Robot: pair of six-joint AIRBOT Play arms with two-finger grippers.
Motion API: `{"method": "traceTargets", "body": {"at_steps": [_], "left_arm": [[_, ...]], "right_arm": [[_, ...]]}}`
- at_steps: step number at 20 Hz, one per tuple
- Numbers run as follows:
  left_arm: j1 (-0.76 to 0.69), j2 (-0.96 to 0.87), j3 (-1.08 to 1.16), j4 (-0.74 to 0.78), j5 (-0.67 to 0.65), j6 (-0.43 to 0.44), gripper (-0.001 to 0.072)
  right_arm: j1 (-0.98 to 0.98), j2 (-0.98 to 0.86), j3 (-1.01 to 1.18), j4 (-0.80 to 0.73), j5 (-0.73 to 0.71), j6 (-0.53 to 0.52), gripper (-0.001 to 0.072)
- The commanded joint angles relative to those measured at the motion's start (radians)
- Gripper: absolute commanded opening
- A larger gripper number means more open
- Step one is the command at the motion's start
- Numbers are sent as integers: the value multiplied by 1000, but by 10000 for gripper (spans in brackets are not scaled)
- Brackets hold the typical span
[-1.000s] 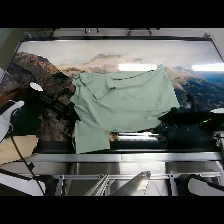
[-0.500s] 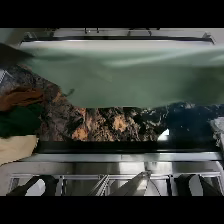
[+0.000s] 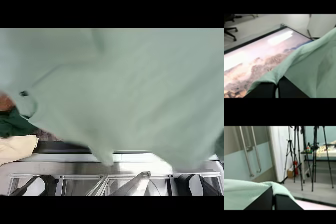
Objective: Fold the shirts.
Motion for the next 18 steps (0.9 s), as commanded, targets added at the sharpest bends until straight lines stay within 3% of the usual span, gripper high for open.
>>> {"method": "traceTargets", "body": {"at_steps": [1,5,9,11,13,14,18], "left_arm": [[-239,-209,-2,204,9,13,26],[-411,-505,0,504,117,14,26],[-398,-793,108,534,184,0,26],[-392,-881,117,524,314,-8,37],[-390,-898,61,503,431,-23,494],[-384,-895,50,502,453,-30,716],[-311,-874,108,502,304,-130,691]], "right_arm": [[127,-108,-119,-151,-20,-26,19],[416,-296,-369,-371,-263,-72,18],[562,-626,-396,-353,-527,-129,19],[578,-779,-328,-259,-618,-191,35],[569,-859,-234,-214,-610,-193,341],[552,-864,-197,-214,-591,-193,348],[387,-778,-120,-289,-315,-134,364]]}}
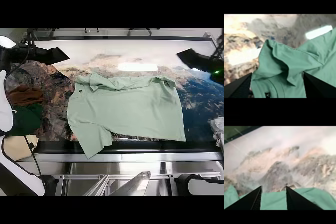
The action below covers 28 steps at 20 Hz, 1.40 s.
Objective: Fold the shirts.
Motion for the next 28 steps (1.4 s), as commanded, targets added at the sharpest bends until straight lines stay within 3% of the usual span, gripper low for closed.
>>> {"method": "traceTargets", "body": {"at_steps": [1,2,3,6,11,12,13,14,16,22,24,25,26,27,28], "left_arm": [[64,26,-9,-2,-111,-89,561],[83,55,-56,-2,-168,-92,421],[99,84,-116,-2,-236,-92,391],[134,167,-378,0,-380,-104,392],[143,278,-837,107,-305,-101,393],[135,277,-891,145,-312,-101,479],[123,276,-938,179,-309,-113,631],[109,276,-979,211,-298,-123,656],[82,276,-1033,226,-254,-123,659],[-20,232,-999,157,-81,-122,645],[-57,185,-934,127,-62,-122,531],[-71,160,-901,130,-77,-122,354],[-77,137,-875,131,-111,-122,98],[-78,120,-859,130,-145,-122,22],[-77,111,-852,130,-172,-122,22]], "right_arm": [[-136,42,51,-109,278,95,364],[-179,60,41,-198,395,142,364],[-212,79,9,-286,496,174,363],[-303,164,-202,-464,642,204,362],[-516,274,-526,-521,559,230,369],[-542,274,-561,-521,559,229,370],[-561,274,-591,-522,558,224,373],[-570,274,-618,-521,547,225,398],[-570,274,-647,-520,533,222,442],[-570,273,-651,-521,525,211,442],[-571,274,-651,-530,525,202,445],[-571,273,-651,-550,525,202,488],[-571,271,-652,-577,521,203,526],[-571,262,-652,-589,522,203,526],[-571,245,-655,-592,525,202,526]]}}
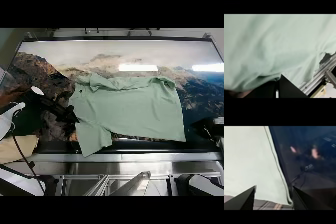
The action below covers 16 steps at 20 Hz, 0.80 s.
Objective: Fold the shirts.
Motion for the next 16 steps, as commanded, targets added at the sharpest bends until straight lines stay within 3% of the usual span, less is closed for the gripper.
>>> {"method": "traceTargets", "body": {"at_steps": [1,8,11,12,14,15,16], "left_arm": [[-13,-45,45,-5,-5,-4,22],[68,-20,-24,-6,-11,-1,23],[93,-20,-24,-8,-35,-1,22],[101,-20,-24,-8,-41,-1,22],[114,-20,-24,-8,-49,0,23],[121,-18,-24,-12,-59,0,23],[129,-11,-24,-35,-82,21,23]], "right_arm": [[0,-42,-9,-32,2,-7,526],[139,-229,-60,-29,2,-11,519],[174,-243,-53,52,-6,-56,379],[172,-241,-44,76,8,-68,240],[172,-220,-16,80,48,-66,70],[172,-199,0,85,65,-51,19],[172,-172,16,95,84,-32,18]]}}
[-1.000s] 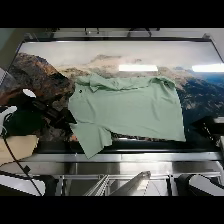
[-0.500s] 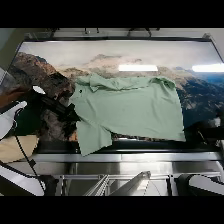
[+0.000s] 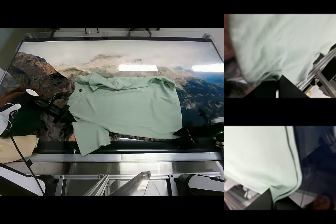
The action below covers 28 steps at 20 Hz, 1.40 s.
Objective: Fold the shirts.
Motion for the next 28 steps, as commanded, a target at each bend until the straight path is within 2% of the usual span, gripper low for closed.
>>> {"method": "traceTargets", "body": {"at_steps": [1,3,5,7,9,11,13,14,16,18,21,22,25,28], "left_arm": [[31,26,-1,-78,-92,68,24],[61,98,-1,-252,-224,129,23],[90,216,-1,-443,-349,156,23],[119,378,0,-692,-406,215,23],[158,574,45,-904,-404,279,23],[224,753,155,-1086,-403,291,24],[348,904,308,-1276,-378,302,24],[420,956,364,-1349,-344,293,25],[578,1028,433,-1439,-288,216,25],[625,1049,445,-1464,-257,186,25],[562,969,445,-1418,-252,185,25],[532,928,445,-1354,-252,185,25],[357,777,445,-1019,-242,201,25],[194,589,445,-789,-224,204,25]], "right_arm": [[6,72,58,74,105,21,18],[6,150,121,120,156,51,18],[6,264,197,258,200,60,17],[6,410,279,451,206,58,18],[5,572,384,609,167,58,18],[5,716,499,662,70,66,18],[5,854,619,660,-108,69,19],[5,909,669,653,-200,69,19],[5,978,740,621,-303,73,19],[6,999,799,551,-312,77,19],[7,970,811,474,-291,92,19],[7,938,810,466,-251,97,19],[8,806,756,470,-109,95,18],[58,724,575,465,-104,33,18]]}}
